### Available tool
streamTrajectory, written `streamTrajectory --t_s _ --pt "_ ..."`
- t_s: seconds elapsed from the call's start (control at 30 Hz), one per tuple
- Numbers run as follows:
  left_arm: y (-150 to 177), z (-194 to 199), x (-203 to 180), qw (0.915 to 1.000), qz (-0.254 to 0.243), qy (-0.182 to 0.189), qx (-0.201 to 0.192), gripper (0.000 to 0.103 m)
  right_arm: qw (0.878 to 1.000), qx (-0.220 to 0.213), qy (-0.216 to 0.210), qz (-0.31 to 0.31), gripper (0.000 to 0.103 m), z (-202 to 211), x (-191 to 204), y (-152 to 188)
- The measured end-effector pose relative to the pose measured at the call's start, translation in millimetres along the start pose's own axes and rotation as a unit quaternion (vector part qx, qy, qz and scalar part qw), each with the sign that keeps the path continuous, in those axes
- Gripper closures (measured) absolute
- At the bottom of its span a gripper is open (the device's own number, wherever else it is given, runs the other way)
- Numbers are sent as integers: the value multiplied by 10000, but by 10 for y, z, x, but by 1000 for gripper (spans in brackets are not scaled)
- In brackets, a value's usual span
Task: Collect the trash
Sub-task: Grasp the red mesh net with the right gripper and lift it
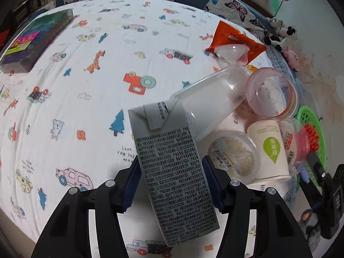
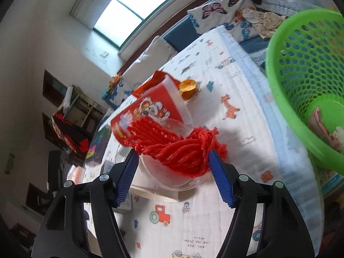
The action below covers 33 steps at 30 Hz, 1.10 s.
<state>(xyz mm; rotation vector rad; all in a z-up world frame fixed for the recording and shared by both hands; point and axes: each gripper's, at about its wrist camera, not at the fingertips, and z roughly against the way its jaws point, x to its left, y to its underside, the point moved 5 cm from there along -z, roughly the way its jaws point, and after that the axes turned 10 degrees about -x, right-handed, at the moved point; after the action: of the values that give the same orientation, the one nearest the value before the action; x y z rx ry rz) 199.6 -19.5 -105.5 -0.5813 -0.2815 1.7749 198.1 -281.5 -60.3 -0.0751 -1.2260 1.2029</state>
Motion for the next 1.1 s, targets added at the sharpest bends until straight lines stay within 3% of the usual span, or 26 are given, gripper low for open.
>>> streamTrajectory --t_s 0.43,0.7,0.87,0.93,1.0,1.1 --pt "13 -84 12 9999 -94 -31 32 48 9990 -139 396 128 26 99 -165 -80" --pt "17 -88 -4 9999 -151 -40 -5 50 9923 -123 988 740 23 30 -213 9" --pt "28 -63 32 9998 -180 -5 -68 54 9912 -91 952 915 23 -74 -229 49" --pt "38 -31 54 9998 -181 61 -85 56 9903 -40 941 1023 25 -119 -211 62" --pt "55 8 74 9996 -190 153 -114 61 9880 -16 1022 1156 37 -160 -199 87" --pt "78 76 89 9992 -283 243 -166 62 9887 -11 981 1131 46 -167 -185 112"
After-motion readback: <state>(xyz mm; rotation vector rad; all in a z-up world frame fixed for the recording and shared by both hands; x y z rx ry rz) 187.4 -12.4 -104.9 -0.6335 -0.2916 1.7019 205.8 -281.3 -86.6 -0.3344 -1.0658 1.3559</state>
